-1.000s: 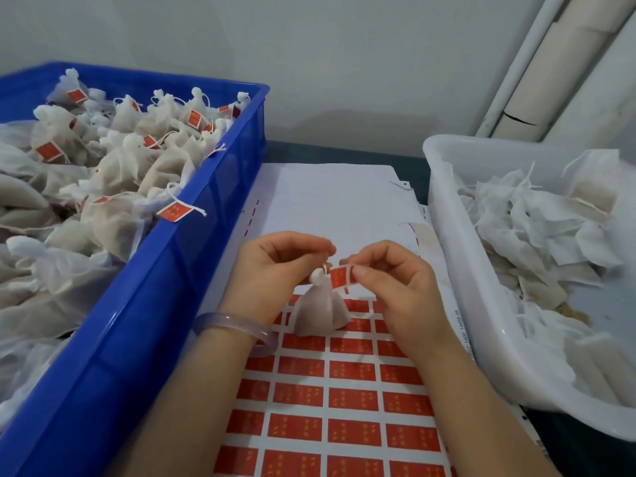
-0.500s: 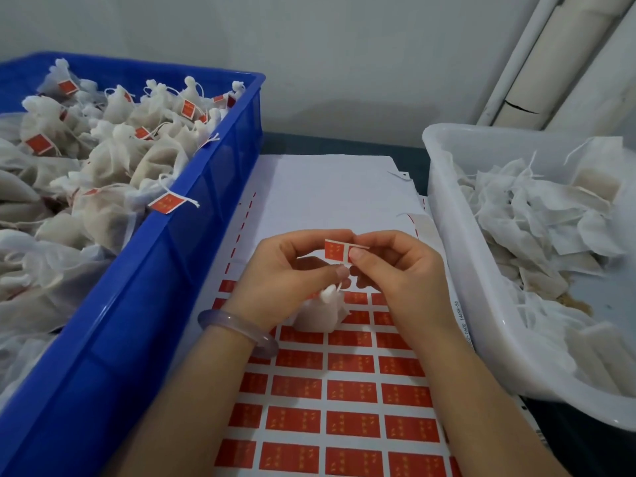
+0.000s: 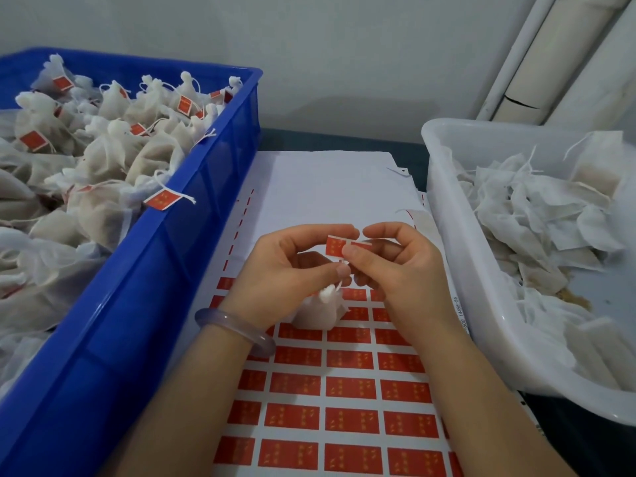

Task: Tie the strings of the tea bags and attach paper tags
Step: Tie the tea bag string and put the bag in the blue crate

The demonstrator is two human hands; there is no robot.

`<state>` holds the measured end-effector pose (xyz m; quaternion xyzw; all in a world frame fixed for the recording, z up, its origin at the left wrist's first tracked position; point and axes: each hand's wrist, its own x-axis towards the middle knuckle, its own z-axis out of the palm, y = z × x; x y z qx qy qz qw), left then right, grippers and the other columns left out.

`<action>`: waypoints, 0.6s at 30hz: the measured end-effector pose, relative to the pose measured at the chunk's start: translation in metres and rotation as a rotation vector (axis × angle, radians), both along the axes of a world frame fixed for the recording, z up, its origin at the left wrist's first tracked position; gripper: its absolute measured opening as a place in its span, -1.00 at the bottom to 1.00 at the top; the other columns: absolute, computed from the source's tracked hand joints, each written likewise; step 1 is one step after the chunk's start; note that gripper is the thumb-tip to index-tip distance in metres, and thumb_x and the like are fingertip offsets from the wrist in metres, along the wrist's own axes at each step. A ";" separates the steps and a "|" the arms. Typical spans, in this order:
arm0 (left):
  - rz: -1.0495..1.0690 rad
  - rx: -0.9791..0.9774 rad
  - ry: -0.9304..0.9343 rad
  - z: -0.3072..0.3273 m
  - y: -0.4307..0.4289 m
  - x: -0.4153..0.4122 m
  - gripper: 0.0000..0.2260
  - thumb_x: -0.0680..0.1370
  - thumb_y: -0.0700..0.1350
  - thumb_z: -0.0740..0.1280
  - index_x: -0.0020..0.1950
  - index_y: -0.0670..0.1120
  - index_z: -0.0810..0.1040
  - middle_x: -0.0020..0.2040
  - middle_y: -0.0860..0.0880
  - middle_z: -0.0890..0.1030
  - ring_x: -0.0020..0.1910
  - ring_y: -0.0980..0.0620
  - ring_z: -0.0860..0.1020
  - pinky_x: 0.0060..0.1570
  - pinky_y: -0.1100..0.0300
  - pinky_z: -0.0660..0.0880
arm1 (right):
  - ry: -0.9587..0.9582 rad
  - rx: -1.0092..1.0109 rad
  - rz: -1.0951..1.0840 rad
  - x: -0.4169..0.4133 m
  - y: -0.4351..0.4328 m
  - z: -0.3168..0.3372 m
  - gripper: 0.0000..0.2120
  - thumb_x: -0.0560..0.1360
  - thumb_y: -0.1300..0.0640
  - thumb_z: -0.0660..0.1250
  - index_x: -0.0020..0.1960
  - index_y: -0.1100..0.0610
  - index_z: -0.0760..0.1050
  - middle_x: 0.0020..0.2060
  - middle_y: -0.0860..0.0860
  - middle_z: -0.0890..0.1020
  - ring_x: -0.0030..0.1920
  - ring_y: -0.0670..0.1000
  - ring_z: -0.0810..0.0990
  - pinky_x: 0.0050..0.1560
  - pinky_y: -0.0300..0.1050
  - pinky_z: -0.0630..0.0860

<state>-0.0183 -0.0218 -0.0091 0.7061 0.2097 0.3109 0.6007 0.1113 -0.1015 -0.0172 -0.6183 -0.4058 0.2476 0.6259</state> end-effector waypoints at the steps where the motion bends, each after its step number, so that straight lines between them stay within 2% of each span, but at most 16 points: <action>1: 0.000 -0.002 0.001 0.000 0.000 0.000 -0.67 0.44 -0.26 0.40 0.06 0.14 0.57 -0.05 0.17 0.67 -0.12 0.10 0.66 -0.17 0.32 0.57 | 0.006 -0.003 0.005 0.000 0.000 0.000 -0.77 0.35 0.10 0.48 -0.07 -0.04 0.48 -0.31 -0.15 0.67 -0.30 -0.10 0.66 -0.32 -0.33 0.55; 5: -0.009 -0.009 0.005 -0.001 0.001 0.000 -0.68 0.43 -0.24 0.41 0.09 0.10 0.58 0.01 0.17 0.66 -0.06 0.10 0.65 -0.08 0.24 0.59 | 0.043 -0.022 0.050 0.002 0.000 0.000 -0.76 0.36 0.11 0.47 -0.04 -0.03 0.49 -0.28 -0.12 0.69 -0.26 -0.06 0.68 -0.28 -0.27 0.59; 8: -0.026 -0.018 -0.002 -0.001 0.001 -0.001 -0.68 0.42 -0.25 0.40 0.09 0.08 0.58 0.02 0.17 0.66 -0.04 0.11 0.65 -0.12 0.29 0.57 | 0.053 -0.040 0.066 0.003 0.000 0.000 -0.75 0.35 0.10 0.47 -0.02 -0.03 0.48 -0.26 -0.11 0.69 -0.24 -0.05 0.69 -0.25 -0.21 0.61; 14: -0.053 -0.019 -0.014 0.000 0.000 -0.001 -0.68 0.43 -0.31 0.39 0.08 0.05 0.59 -0.01 0.16 0.67 -0.06 0.12 0.65 -0.17 0.36 0.54 | 0.063 -0.052 0.078 0.004 0.001 0.000 -0.75 0.36 0.11 0.47 -0.03 -0.05 0.47 -0.28 -0.14 0.69 -0.25 -0.06 0.69 -0.29 -0.26 0.59; 18: -0.046 -0.002 -0.016 0.000 0.000 -0.001 -0.67 0.44 -0.32 0.38 0.08 0.06 0.59 -0.01 0.13 0.67 -0.07 0.08 0.66 -0.15 0.31 0.56 | 0.063 -0.063 0.068 0.004 0.001 -0.001 -0.74 0.35 0.12 0.48 -0.04 -0.05 0.47 -0.28 -0.20 0.68 -0.23 -0.11 0.68 -0.31 -0.28 0.58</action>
